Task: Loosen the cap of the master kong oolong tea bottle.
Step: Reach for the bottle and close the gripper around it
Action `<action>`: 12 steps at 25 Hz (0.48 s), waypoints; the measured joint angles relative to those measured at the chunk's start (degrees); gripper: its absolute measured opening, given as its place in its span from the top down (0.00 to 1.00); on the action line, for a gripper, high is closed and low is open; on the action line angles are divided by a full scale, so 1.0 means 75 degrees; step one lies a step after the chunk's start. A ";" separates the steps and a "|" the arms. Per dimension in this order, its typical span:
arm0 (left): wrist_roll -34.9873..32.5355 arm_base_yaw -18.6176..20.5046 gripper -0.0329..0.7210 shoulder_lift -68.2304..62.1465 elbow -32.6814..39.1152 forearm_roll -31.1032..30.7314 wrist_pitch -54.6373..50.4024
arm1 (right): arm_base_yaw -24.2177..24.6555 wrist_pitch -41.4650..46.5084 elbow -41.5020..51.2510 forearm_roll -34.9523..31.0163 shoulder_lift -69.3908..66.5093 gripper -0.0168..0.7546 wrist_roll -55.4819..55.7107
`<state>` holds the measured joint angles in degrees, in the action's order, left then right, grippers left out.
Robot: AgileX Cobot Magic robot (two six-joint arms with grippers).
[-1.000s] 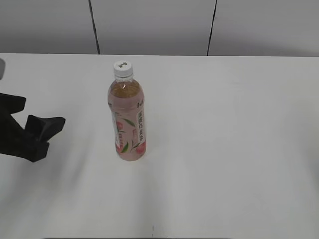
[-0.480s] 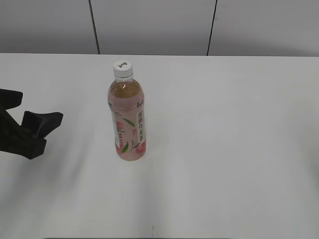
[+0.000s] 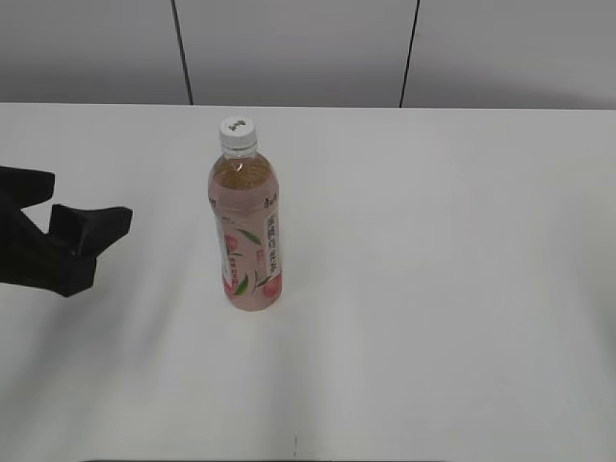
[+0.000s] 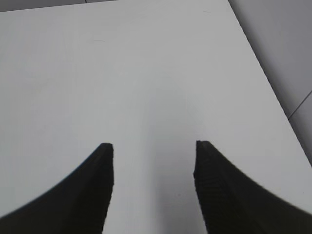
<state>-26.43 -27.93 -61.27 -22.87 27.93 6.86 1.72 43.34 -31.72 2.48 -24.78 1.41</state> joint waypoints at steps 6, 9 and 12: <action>0.3414 0.0000 0.26 -0.0011 0.0317 -0.3209 0.1268 | 0.0000 0.0000 0.0000 0.0000 0.0000 0.45 0.0000; 0.3590 0.0000 0.26 -0.0156 0.0601 -0.3479 0.1885 | 0.0000 0.0000 0.0000 0.0000 0.0000 0.45 0.0000; 0.3634 0.0000 0.26 -0.0396 0.0816 -0.3724 0.2104 | 0.0000 -0.0003 0.0000 0.0000 0.0000 0.45 0.0000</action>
<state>0.83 -27.93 -64.24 -16.75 0.00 22.64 1.72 43.32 -31.72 2.48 -24.78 1.41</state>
